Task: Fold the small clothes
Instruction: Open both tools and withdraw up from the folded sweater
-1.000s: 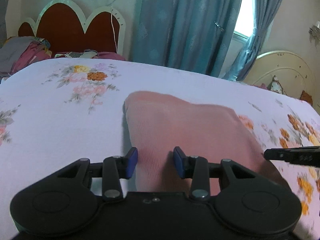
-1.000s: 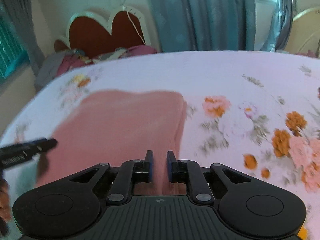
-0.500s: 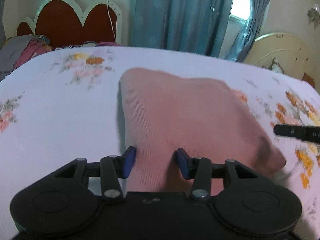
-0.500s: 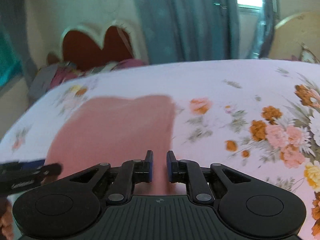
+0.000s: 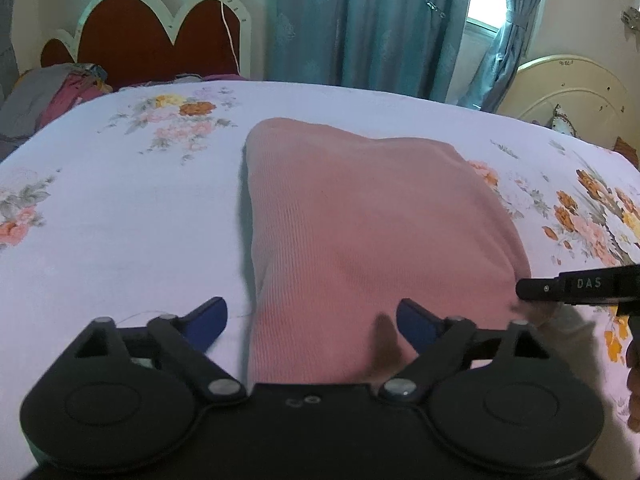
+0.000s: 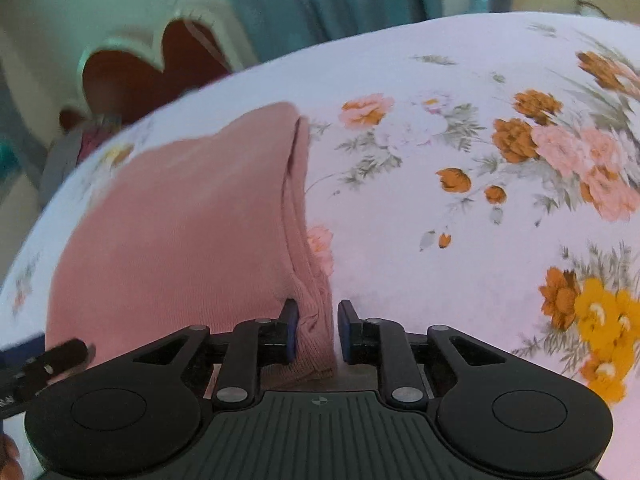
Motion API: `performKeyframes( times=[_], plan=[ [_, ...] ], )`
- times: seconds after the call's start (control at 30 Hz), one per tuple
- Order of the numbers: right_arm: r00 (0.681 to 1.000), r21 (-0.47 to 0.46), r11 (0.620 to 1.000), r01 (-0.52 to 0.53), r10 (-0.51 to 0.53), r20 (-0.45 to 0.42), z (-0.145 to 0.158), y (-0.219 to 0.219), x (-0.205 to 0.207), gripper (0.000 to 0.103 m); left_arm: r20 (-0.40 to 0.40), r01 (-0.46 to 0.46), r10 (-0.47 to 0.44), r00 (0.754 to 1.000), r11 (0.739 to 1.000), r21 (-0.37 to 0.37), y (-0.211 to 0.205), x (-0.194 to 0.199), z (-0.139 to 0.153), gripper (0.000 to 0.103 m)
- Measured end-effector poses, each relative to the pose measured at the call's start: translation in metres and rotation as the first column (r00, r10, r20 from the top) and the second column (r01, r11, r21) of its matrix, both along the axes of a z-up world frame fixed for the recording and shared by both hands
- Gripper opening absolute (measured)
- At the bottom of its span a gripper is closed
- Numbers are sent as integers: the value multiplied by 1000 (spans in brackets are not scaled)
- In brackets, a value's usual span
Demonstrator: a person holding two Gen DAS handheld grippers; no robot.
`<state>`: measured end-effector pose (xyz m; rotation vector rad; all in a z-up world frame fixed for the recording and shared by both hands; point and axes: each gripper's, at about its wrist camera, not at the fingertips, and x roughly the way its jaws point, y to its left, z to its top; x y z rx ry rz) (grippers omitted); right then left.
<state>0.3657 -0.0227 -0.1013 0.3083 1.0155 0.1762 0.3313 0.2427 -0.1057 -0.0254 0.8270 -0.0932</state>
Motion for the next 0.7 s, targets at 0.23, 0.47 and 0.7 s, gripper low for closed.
performKeyframes(
  times=[0.23, 0.47, 0.7],
  plan=[
    [994, 31, 999, -37, 33, 101, 43, 1, -59, 90, 18, -76, 76, 997, 996, 39, -14, -46, 28, 100],
    [973, 8, 994, -111, 107, 204, 81, -12, -145, 90, 141, -107, 85, 986, 981, 163, -49, -124, 72, 103],
    [949, -59, 985, -164, 174, 262, 120, -29, -223, 90, 229, -72, 25, 973, 978, 197, -83, -212, 127, 103]
  ],
)
